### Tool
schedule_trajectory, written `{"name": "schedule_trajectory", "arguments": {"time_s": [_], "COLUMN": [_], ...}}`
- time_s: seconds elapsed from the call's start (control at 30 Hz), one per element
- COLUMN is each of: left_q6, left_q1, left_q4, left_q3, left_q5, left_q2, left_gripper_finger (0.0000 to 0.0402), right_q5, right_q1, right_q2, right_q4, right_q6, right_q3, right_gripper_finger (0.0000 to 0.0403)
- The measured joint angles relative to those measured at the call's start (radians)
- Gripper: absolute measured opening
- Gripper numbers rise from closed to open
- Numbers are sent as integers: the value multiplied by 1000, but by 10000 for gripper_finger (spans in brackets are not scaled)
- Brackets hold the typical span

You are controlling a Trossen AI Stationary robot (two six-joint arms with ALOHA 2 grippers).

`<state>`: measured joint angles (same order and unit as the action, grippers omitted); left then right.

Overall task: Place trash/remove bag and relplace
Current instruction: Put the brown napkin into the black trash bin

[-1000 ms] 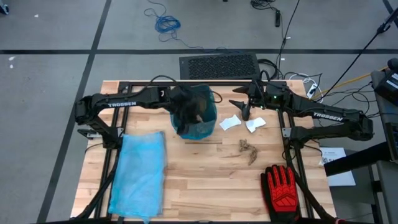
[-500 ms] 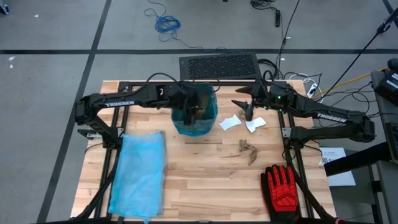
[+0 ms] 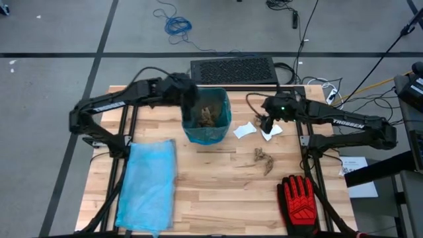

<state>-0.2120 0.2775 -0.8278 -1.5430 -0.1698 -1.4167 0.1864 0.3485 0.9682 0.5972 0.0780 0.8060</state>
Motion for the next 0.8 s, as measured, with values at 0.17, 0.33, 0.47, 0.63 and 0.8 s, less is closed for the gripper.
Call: {"name": "schedule_trajectory", "arguments": {"time_s": [0.17, 0.33, 0.47, 0.63, 0.8], "left_q6": [54, 99, 152, 205, 215], "left_q1": [39, 60, 82, 113, 129], "left_q4": [180, 435, 590, 726, 838], "left_q3": [170, 387, 534, 678, 756], "left_q5": [50, 67, 109, 151, 199], "left_q2": [165, 327, 394, 407, 406], "left_gripper_finger": [3, 2, 1, 1, 1], "right_q5": [1, -2, -2, -4, -11], "right_q1": [30, 87, 128, 168, 172], "right_q2": [26, 49, 91, 184, 284], "right_q4": [30, -32, -84, -125, -181], "right_q6": [18, 19, 8, 3, 3], "right_q3": [-62, -152, -182, -203, -213], "right_gripper_finger": [233, 233, 233, 233, 233]}}
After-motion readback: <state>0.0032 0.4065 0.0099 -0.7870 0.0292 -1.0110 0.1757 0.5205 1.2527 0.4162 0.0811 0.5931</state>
